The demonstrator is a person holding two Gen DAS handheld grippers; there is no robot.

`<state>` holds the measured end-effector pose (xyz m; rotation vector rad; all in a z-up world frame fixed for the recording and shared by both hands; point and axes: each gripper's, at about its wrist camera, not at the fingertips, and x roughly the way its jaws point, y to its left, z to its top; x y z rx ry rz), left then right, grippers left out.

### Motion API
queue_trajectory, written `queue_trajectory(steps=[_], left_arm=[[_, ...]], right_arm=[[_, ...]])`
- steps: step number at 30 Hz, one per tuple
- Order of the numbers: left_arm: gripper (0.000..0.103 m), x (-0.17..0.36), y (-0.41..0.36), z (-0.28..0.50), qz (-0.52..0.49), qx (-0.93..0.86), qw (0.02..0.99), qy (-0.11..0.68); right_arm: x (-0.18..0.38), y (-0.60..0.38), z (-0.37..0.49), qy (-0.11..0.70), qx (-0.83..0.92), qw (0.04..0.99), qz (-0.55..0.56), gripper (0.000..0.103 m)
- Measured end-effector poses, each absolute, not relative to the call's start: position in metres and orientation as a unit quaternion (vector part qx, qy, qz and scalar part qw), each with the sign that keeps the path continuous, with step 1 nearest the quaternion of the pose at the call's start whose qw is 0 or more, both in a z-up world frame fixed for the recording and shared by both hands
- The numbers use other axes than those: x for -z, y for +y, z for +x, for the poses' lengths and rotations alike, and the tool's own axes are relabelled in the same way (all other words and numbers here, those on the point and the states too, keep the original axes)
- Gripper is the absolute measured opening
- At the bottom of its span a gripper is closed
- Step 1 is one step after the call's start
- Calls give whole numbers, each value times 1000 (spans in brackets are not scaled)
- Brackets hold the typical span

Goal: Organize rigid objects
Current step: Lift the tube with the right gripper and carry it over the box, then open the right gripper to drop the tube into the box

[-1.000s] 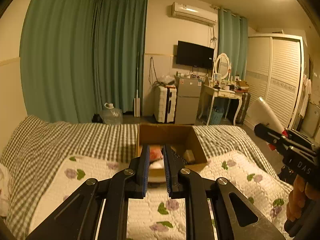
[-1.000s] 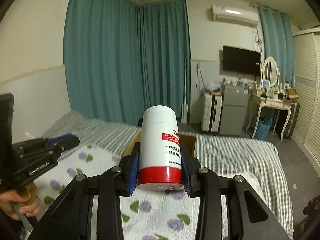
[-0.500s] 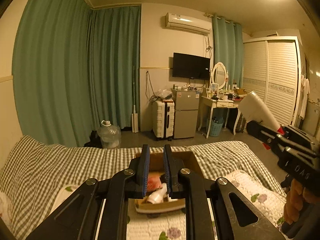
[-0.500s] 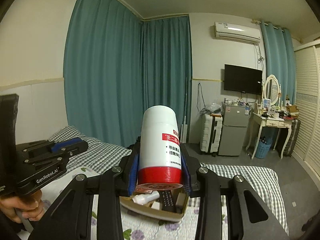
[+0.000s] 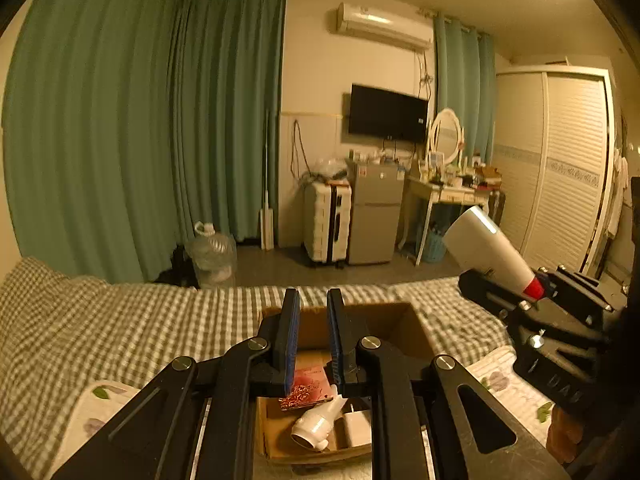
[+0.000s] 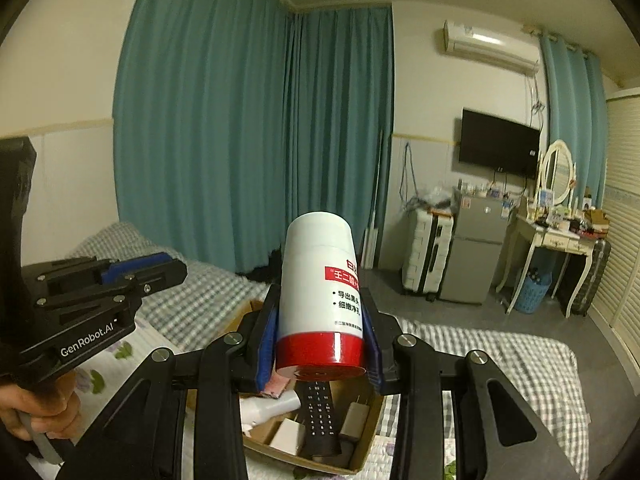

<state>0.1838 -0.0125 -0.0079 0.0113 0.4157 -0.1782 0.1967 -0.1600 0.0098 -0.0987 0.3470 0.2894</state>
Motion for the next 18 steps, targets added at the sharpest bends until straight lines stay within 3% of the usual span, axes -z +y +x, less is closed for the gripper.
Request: queue_trajectory(steps=[18], left_arm=[[15,110,-27,261,15,104,940,325]], right_arm=[[146,-158,294,361,-150,919,-51,36]])
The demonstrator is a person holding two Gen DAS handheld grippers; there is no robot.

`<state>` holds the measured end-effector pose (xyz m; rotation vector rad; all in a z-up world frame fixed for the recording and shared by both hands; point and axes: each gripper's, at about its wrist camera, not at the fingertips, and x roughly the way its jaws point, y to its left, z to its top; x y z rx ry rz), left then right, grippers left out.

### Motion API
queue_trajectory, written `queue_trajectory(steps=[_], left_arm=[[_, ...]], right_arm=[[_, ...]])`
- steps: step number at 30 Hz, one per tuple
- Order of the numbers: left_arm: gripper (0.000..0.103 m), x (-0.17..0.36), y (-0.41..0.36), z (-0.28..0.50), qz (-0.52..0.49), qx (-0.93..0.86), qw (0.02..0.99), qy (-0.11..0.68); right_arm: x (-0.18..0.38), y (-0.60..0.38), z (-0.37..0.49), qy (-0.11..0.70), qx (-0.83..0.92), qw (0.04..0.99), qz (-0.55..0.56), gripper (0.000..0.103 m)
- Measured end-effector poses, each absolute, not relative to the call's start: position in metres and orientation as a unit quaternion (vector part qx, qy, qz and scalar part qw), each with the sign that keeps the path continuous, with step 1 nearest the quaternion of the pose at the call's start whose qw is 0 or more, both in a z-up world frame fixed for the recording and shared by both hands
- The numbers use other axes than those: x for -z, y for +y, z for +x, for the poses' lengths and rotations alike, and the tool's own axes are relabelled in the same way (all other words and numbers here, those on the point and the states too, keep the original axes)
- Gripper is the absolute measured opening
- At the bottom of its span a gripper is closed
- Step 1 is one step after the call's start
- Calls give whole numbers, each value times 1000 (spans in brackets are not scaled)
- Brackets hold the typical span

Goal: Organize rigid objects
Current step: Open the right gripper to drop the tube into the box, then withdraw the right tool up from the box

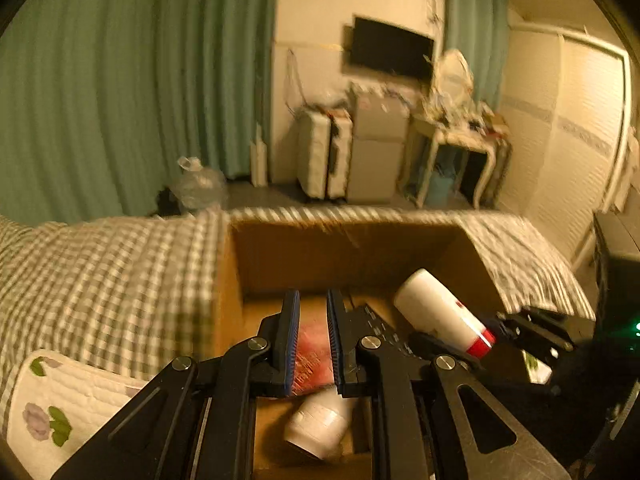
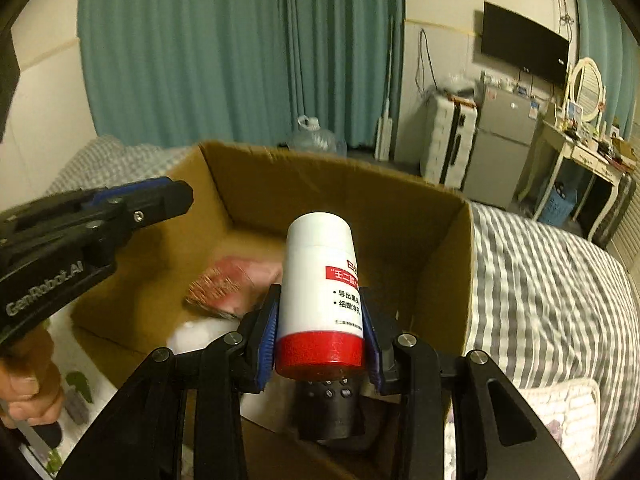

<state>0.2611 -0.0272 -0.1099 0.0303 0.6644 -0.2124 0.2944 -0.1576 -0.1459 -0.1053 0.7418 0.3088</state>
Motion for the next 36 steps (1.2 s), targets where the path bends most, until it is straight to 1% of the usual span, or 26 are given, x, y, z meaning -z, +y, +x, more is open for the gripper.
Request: queue_trajectory(steps=[4,7,8,9,10,15,16,18,20,24,25,26,28,29,31,33,36], left_arm=[[15,115,-33,260,25,104,936,335],[15,106,-34,255,21,99,939,330],[15,102,-33,252,19,97,940,326],[16,96,-31,249,16,95,942,321],[16,89,-29,246,13,94,944,317],[17,50,-18,224,-5,93,950,299],[19,44,-15,223,-8,93,950,297],[27,28,-13,212,-12,92,953,287],[48,11,-13,199,-13,83,958,275],[49,-25,-15,168,-8,81,965,248],[50,-34,-15,159,-5,80,967,241],[53,-42,-16,152,-3,80,969,235],[57,-60,-17,134,3,81,972,220],[57,-67,-17,126,6,81,974,213],[57,-79,-17,110,10,84,976,199],[57,-91,-17,95,15,85,979,187],[59,-106,-15,70,21,80,982,167]], right_arm=[[163,-154,297,367,-118,917,-101,36],[161,-159,295,363,-125,919,-89,37],[158,-161,292,359,-124,921,-87,39],[152,-163,287,352,-121,924,-87,43],[147,-164,286,347,-121,926,-86,45],[108,-170,262,312,-120,940,-72,46],[96,-173,261,305,-120,942,-70,46],[76,-172,248,287,-117,948,-67,46],[54,-173,233,268,-116,954,-62,47],[11,-173,205,232,-118,964,-54,49],[0,-174,195,221,-117,967,-53,53],[-10,-175,187,212,-117,969,-52,56],[-30,-175,169,191,-117,973,-51,66],[-39,-176,159,181,-117,975,-50,68],[-56,-176,139,161,-113,979,-51,80],[-70,-176,122,145,-109,982,-50,87],[-89,-179,100,129,-101,986,-41,93]])
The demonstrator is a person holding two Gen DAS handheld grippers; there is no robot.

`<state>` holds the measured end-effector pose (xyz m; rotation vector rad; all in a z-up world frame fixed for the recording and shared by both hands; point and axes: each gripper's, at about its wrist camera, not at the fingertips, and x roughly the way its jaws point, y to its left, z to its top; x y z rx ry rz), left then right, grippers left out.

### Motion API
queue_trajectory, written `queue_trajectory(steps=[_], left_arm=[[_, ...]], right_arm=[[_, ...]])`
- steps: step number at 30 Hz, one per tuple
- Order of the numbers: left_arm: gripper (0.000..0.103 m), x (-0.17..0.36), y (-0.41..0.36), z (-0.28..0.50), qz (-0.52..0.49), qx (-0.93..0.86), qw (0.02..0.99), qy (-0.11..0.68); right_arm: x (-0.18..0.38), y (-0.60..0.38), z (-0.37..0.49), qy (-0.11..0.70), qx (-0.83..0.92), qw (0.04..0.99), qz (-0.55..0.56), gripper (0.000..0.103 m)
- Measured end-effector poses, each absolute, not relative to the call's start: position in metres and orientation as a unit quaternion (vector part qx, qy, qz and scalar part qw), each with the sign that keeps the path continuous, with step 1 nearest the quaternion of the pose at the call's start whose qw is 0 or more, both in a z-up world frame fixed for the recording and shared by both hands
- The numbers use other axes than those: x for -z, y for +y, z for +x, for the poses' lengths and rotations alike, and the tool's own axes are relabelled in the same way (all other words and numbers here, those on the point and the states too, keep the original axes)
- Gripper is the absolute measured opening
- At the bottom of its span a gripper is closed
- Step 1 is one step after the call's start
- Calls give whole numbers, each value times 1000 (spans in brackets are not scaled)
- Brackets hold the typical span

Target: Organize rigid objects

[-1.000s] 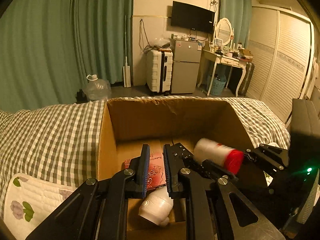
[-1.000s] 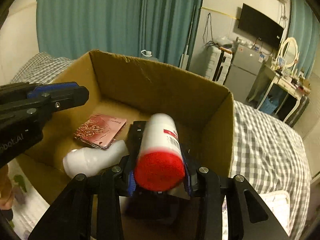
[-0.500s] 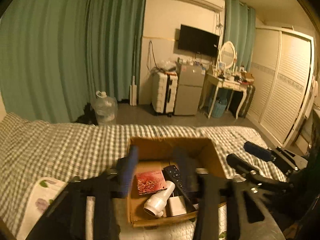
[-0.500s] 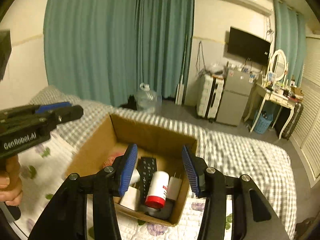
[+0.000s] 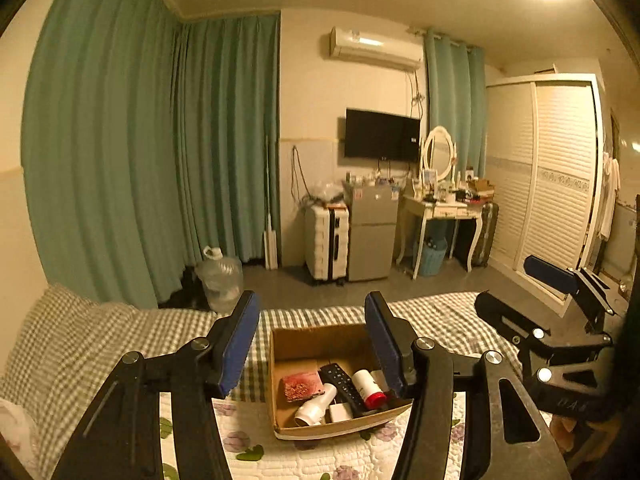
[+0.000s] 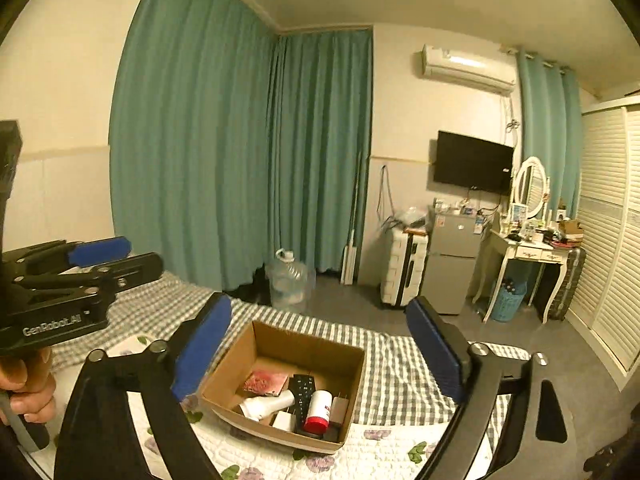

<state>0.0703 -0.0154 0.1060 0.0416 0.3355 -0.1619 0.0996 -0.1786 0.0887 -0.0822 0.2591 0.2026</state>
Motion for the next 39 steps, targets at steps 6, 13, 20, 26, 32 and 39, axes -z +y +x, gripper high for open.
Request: queue_trajectory(steps=[6,13,20,26,32,39], left_arm=[[67,-119,-13,27,27,58,990,126],[68,-106,-6,5,22,46,992,112],[68,-69,-2,3,15,55,991,121],[68,-42,1,19,19,38,991,129],[68,-3,6,50,2,45,986,160],[68,44,-10,75,39,45,979,194]], right_arm=[[-112,-180,57,100,-83,991,-33,103],[-111,-181,18,66,-61,995,-45,103],[-77,-170,14,72,-57,993,-69,103],[-41,-163,31,95,-53,991,-74,103],[-4,-168,59,133,-55,988,-48,103],[36,-180,88,164,-39,985,-36,103]])
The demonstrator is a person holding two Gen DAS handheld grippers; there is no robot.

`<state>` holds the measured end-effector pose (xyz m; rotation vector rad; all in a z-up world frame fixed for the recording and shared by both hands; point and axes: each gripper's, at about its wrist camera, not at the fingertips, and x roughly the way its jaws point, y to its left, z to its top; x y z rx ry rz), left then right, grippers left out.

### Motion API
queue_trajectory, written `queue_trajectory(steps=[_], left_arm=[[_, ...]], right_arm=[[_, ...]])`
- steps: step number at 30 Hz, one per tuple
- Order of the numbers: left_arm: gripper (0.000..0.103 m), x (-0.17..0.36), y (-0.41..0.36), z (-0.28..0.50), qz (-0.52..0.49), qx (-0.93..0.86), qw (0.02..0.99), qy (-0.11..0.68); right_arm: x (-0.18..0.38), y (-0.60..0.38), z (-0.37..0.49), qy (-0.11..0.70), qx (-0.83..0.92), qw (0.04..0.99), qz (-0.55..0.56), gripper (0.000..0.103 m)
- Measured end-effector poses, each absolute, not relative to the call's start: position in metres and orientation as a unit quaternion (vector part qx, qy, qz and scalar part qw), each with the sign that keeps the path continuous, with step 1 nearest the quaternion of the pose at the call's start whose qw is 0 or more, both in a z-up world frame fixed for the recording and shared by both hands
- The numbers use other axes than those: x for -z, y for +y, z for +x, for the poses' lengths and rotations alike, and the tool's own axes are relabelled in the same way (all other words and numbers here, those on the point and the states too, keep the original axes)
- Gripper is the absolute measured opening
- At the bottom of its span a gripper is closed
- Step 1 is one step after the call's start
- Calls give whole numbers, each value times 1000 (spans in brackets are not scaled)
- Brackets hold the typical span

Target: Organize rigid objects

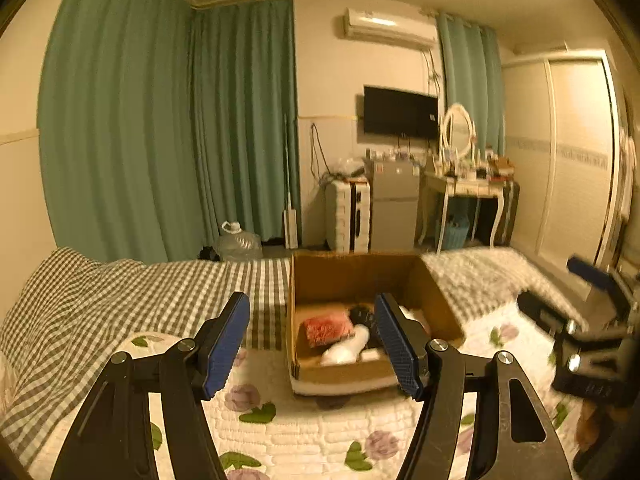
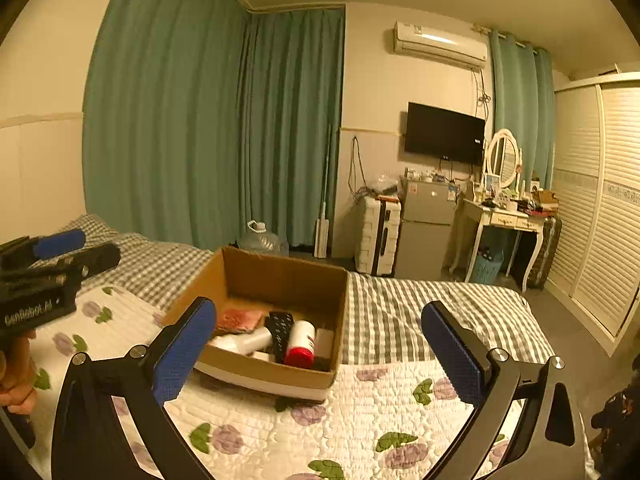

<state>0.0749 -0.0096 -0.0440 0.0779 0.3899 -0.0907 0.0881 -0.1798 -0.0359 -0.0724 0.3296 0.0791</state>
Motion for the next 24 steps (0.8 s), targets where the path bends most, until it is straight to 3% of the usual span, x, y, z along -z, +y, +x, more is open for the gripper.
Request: queue_trajectory(steps=[24], left_arm=[[68,57,-8,74,45,42,978,198]], right_arm=[[52,-199,97,189,-6,982,-1,103]])
